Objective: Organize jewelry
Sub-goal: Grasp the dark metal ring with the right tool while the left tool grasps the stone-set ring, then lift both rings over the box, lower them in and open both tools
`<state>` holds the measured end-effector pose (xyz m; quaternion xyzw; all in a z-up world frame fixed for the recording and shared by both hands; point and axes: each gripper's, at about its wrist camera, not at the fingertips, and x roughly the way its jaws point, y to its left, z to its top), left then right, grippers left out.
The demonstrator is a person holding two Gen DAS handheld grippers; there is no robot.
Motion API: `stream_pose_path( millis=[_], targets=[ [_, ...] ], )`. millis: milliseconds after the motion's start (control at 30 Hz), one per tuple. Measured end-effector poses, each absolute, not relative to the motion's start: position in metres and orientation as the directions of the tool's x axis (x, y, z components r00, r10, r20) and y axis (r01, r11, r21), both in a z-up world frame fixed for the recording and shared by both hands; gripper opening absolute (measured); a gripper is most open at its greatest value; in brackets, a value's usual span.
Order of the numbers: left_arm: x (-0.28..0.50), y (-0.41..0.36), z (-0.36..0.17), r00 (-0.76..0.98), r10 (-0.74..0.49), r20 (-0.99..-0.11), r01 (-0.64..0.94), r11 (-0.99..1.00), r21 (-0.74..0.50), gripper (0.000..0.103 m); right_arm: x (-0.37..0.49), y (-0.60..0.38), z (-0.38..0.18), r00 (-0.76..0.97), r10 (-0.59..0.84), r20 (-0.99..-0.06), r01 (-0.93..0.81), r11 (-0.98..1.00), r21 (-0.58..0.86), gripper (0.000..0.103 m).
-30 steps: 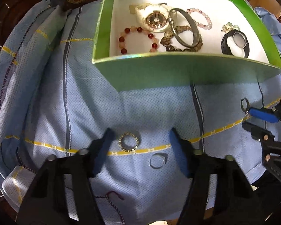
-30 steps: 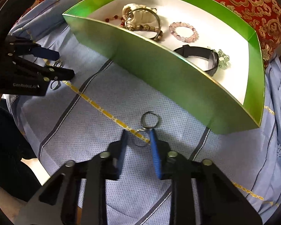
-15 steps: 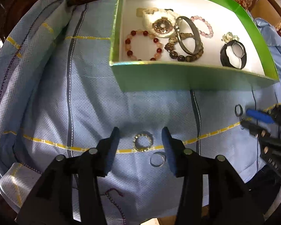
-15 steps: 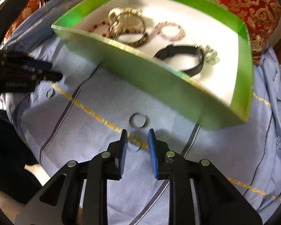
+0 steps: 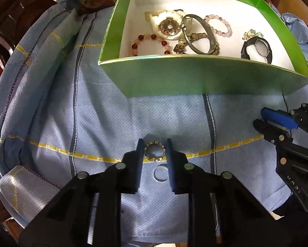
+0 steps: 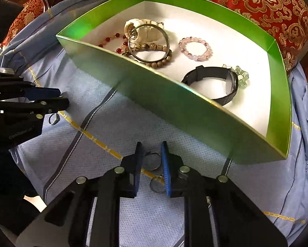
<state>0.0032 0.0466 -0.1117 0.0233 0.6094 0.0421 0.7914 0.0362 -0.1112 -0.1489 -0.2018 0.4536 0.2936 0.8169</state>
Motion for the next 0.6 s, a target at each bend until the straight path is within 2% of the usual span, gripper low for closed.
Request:
stream_pose_path(
  millis=[600],
  targets=[
    [-0.008, 0.018, -0.082, 0.316, 0.089, -0.945, 0.013, 0.995, 0.098, 0.021, 0.033, -0.125, -0.137, 0.425, 0.309, -0.851, -0.635, 0.772, -0.038, 0.018]
  ],
)
